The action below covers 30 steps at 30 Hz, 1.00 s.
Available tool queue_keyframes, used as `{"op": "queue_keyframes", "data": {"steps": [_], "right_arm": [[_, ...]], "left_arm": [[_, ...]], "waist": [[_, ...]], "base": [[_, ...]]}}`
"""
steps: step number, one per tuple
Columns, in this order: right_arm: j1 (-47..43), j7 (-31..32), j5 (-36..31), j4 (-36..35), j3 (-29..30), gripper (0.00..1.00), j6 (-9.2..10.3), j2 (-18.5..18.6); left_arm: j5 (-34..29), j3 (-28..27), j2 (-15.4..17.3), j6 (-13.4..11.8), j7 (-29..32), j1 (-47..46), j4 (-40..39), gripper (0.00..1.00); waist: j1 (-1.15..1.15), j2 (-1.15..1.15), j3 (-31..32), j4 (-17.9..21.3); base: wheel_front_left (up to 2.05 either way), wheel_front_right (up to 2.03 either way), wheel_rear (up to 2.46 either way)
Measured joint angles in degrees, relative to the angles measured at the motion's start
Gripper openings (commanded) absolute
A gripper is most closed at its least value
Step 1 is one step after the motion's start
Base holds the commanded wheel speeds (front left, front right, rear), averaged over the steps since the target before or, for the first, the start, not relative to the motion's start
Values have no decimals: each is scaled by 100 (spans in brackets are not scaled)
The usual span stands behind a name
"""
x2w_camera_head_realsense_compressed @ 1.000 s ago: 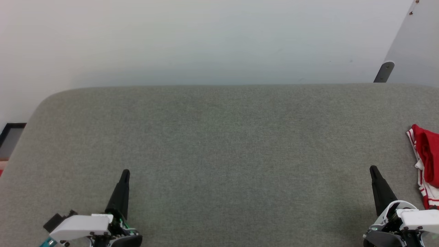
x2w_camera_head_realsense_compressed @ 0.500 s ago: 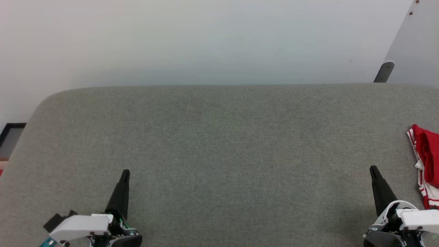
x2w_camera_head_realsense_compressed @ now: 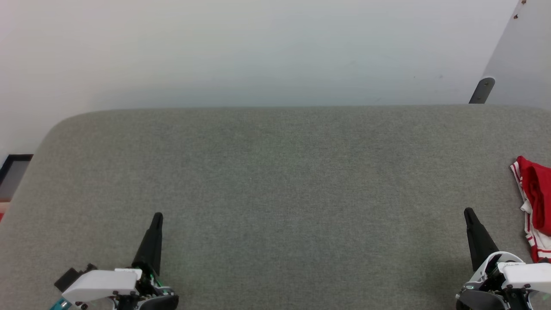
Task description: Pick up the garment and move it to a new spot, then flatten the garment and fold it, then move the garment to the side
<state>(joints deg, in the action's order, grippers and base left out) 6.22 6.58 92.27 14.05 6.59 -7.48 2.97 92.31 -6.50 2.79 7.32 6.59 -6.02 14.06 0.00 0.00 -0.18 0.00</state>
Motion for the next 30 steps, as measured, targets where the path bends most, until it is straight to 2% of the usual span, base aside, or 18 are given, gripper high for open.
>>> {"op": "queue_keyframes", "data": {"steps": [30], "right_arm": [[0,0,0,0,0,0,0,0]], "left_arm": [[0,-1,0,0,0,0,0,0]], "waist": [[0,0,0,0]], "base": [[0,0,0]]}}
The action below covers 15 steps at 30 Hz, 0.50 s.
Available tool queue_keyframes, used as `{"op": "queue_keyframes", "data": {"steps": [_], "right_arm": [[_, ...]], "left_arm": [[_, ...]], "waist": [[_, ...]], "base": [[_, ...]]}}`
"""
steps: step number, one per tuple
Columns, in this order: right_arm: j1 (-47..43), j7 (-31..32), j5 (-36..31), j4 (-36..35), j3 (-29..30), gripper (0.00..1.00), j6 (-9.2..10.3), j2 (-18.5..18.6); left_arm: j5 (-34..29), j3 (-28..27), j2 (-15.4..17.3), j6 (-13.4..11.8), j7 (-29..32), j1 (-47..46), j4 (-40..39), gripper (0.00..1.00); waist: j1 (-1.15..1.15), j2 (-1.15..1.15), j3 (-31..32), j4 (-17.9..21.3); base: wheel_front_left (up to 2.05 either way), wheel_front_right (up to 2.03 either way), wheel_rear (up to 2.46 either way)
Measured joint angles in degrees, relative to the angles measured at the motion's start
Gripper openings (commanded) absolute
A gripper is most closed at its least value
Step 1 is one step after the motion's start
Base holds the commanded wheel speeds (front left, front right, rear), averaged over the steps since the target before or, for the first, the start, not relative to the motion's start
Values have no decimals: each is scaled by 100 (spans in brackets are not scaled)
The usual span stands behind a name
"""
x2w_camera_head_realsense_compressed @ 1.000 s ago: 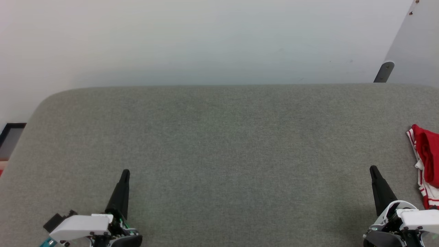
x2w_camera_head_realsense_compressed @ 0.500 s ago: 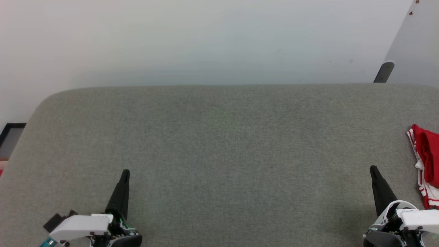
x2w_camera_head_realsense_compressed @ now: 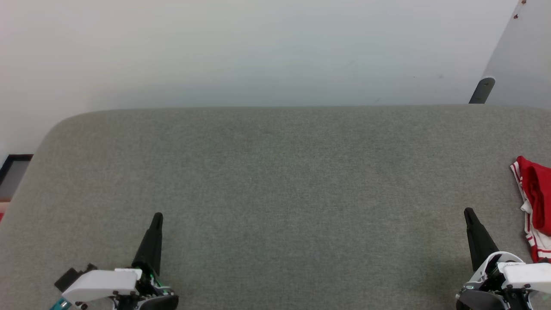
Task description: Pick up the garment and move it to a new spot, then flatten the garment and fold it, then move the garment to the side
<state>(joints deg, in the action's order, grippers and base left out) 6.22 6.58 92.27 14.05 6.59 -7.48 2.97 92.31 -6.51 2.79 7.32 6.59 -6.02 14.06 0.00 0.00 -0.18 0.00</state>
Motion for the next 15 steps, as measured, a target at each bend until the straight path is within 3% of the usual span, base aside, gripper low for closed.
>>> {"op": "queue_keyframes", "data": {"steps": [15], "right_arm": [[0,0,0,0,0,0,0,0]], "left_arm": [[0,2,0,0,0,-1,0,0]], "waist": [[0,0,0,0]], "base": [[0,0,0]]}}
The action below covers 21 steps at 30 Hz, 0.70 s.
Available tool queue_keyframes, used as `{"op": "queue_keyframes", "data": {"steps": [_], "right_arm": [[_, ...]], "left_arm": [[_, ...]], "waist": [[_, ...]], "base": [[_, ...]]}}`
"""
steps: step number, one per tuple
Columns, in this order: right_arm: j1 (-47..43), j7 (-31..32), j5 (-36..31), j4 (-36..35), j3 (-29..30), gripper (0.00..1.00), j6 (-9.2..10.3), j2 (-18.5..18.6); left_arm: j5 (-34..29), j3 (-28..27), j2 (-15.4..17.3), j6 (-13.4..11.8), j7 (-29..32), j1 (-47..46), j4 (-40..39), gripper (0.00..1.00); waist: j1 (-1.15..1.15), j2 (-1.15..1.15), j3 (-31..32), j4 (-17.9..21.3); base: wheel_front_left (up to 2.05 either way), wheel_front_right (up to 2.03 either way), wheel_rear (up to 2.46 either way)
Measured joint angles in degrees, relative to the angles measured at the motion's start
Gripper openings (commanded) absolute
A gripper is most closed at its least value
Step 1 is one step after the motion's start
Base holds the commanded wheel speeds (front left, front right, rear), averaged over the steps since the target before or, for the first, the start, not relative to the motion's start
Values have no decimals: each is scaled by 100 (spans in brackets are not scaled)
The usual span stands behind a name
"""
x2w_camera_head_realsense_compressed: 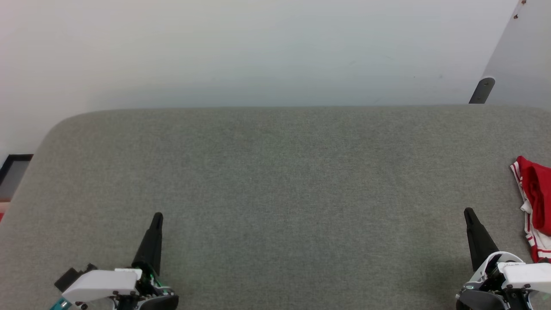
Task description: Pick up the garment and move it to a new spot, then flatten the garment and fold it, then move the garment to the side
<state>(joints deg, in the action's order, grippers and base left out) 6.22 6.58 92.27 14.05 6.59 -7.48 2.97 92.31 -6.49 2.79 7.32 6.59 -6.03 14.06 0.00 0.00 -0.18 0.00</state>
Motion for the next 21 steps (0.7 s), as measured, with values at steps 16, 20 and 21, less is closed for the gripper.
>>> {"op": "queue_keyframes", "data": {"steps": [16,20,21], "right_arm": [[0,0,0,0,0,0,0,0],[0,0,0,0,0,0,0,0],[0,0,0,0,0,0,0,0]], "left_arm": [[0,0,0,0,0,0,0,0],[0,0,0,0,0,0,-1,0],[0,-2,0,0,0,0,-1,0]], "waist": [[0,0,0,0],[0,0,0,0],[0,0,0,0]], "base": [[0,0,0],[0,0,0],[0,0,0]]}}
